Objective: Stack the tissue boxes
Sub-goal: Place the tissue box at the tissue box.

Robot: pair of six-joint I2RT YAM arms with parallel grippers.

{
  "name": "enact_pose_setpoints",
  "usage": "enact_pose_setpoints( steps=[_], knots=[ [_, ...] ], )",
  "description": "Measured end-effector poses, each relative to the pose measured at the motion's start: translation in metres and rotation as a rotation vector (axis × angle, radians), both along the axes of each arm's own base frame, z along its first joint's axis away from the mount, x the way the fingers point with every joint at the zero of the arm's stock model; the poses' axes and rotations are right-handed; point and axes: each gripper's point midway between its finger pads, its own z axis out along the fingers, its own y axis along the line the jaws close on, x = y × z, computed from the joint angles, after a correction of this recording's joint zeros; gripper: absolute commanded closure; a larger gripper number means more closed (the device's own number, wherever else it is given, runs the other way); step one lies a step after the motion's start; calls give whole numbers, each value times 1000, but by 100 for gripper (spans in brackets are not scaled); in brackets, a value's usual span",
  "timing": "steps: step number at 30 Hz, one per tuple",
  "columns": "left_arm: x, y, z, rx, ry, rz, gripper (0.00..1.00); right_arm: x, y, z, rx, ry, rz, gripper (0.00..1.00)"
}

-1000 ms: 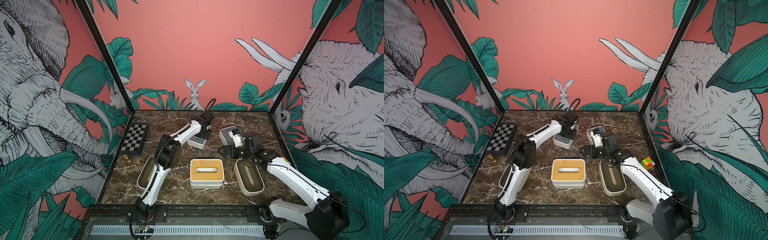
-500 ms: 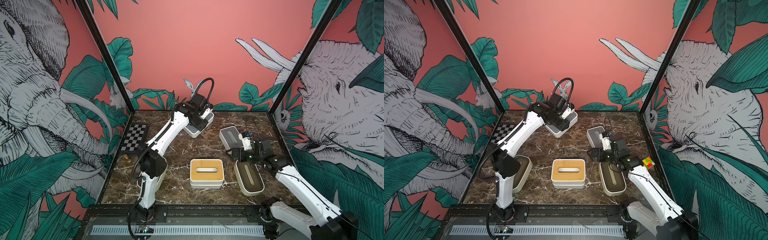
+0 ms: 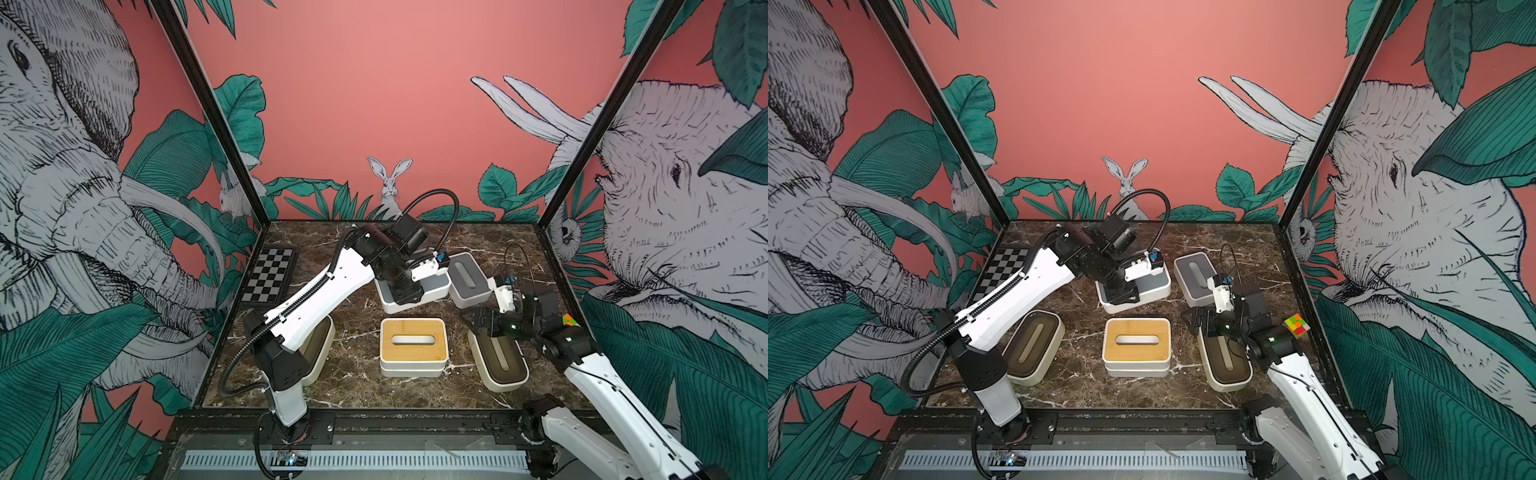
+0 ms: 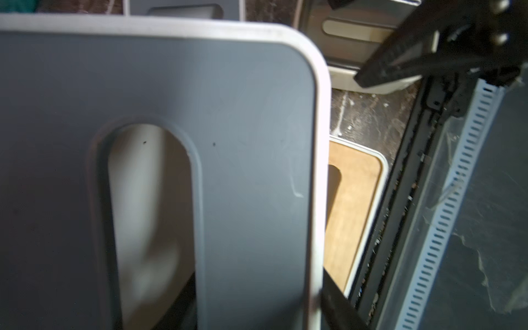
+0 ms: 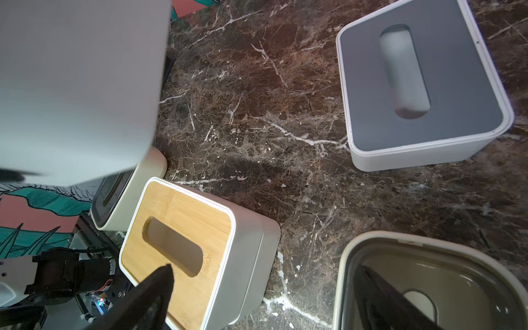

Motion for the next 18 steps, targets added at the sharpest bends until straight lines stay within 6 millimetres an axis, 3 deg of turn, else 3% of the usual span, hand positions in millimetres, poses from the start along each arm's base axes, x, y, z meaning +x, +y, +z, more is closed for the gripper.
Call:
enact_pose_setpoints(
  steps=[3, 7, 11, 18],
  knots=[
    [-26, 11, -13, 5, 58, -66, 56, -8, -2, 3, 8, -8, 2, 2],
    [-48, 19, -12, -31, 92, -126, 57, -13, -2, 2, 11, 3, 8, 2],
    [-60, 18, -10, -49, 87, -164, 57, -19, -2, -2, 17, 15, 18, 2],
    [-81, 10, -30, -2, 65, -236, 57, -27, -1, -5, 37, 23, 32, 2]
  ],
)
